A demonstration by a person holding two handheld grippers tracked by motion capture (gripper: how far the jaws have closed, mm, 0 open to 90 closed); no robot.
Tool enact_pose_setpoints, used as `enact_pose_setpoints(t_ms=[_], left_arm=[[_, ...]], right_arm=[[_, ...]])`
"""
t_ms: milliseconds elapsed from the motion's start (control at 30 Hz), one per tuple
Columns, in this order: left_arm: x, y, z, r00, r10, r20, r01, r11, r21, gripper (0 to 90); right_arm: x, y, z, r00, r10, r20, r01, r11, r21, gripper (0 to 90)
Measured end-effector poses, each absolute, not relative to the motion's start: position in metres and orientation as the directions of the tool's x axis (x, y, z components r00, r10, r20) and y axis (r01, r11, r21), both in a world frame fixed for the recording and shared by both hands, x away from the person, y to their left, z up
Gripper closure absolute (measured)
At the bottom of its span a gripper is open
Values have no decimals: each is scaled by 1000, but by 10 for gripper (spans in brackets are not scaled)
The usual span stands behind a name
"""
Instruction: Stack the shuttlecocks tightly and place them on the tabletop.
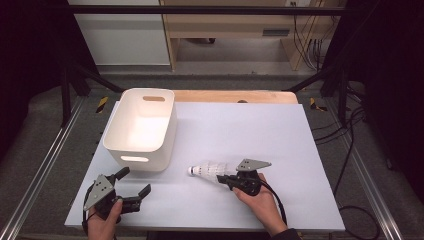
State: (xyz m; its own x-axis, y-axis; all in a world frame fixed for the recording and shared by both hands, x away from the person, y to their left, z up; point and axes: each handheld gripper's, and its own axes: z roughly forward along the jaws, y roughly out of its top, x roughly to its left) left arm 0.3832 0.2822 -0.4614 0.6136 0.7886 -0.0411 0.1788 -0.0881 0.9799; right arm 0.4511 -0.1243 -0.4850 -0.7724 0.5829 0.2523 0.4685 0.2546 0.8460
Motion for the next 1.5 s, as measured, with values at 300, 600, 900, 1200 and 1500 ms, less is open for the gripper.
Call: enact_pose_setpoints(t_ms=[300,600,900,1200,1500], left_arm=[[383,282,-462,613,789,-41,179,-88,980,20],[383,281,-462,616,787,-41,180,-90,979,20],[383,281,-462,617,786,-40,180,-92,979,20],[383,281,-462,617,786,-40,180,-92,979,20],[383,282,-462,616,787,-44,182,-87,980,20]], right_arm=[[451,-124,-486,-773,586,243,468,269,842,900],[451,-124,-487,-774,588,236,465,275,841,899],[450,-123,-486,-782,580,227,456,285,843,900],[450,-123,-486,-785,575,228,455,286,843,900],[450,-124,-487,-782,580,228,457,284,843,897]])
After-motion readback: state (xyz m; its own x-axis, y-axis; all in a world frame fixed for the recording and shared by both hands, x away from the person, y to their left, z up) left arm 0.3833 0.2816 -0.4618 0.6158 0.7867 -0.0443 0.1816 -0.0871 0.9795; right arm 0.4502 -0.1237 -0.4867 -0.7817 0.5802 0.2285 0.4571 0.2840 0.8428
